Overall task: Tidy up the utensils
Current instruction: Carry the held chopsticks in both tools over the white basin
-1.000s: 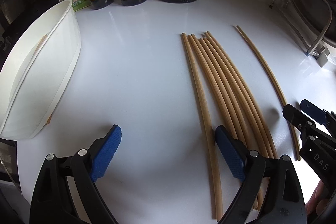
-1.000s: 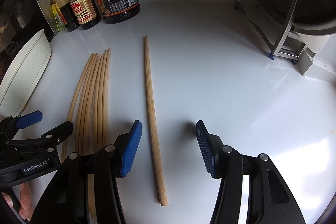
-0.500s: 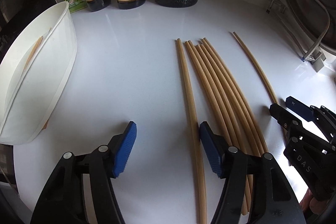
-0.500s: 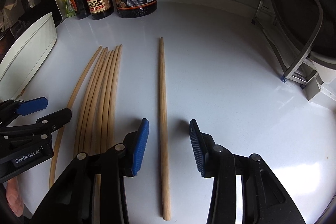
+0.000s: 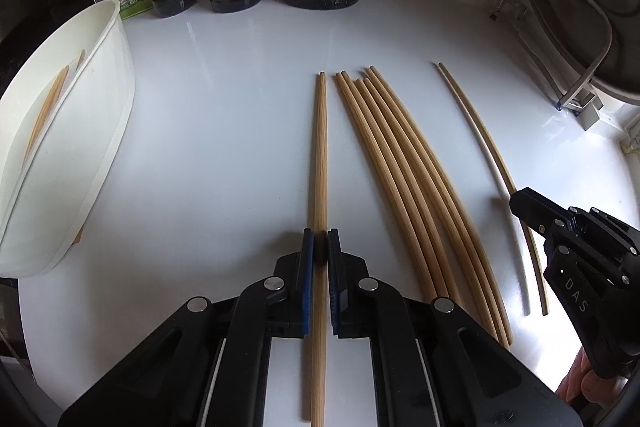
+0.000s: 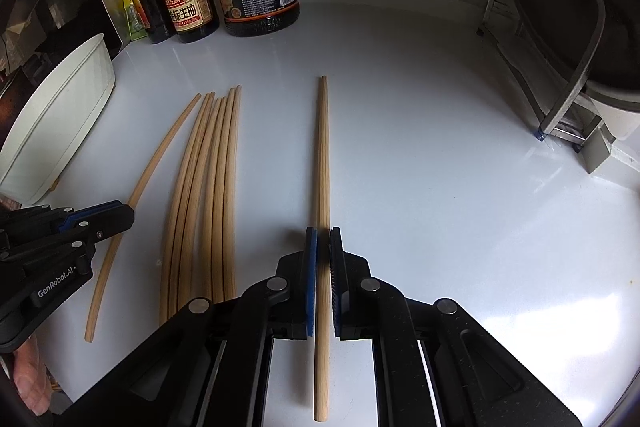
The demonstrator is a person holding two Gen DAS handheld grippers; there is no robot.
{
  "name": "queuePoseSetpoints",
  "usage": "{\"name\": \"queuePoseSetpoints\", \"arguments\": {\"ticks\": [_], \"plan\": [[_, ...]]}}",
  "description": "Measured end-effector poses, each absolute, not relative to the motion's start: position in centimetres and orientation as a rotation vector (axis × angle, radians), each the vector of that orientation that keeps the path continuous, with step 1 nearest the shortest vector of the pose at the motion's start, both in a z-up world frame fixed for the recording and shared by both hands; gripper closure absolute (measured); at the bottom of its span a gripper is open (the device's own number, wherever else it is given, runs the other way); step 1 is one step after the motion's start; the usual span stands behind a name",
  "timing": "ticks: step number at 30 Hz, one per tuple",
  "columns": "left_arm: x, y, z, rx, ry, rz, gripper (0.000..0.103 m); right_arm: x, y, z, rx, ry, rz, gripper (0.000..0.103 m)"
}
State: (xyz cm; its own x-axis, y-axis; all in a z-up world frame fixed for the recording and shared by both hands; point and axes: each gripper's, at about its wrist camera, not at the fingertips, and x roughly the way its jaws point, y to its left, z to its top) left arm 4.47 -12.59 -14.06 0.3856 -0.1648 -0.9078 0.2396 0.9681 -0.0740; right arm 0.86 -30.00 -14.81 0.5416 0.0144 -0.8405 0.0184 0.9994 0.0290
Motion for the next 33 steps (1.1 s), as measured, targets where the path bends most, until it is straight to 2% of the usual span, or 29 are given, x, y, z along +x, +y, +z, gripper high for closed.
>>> {"name": "queuePoseSetpoints", "arguments": {"ticks": [12, 22, 33], "plan": [[4.4, -9.2, -7.5, 0.047, 1.065, -0.332, 0.096, 1.1, -26.7, -9.2, 0.068, 0.941, 0.02, 0.097], [6.4, 1.5, -2.3, -0.016, 0.981, -0.214, 0.096, 4.7, -16.4, -3.7, 0.014, 0.876, 0.182, 0.097], [10.3, 13.4, -3.2, -0.071, 1.005, -0.027, 0.096, 11.5, -3.3, -4.5, -0.02, 0.916, 0.395, 0.097]]}}
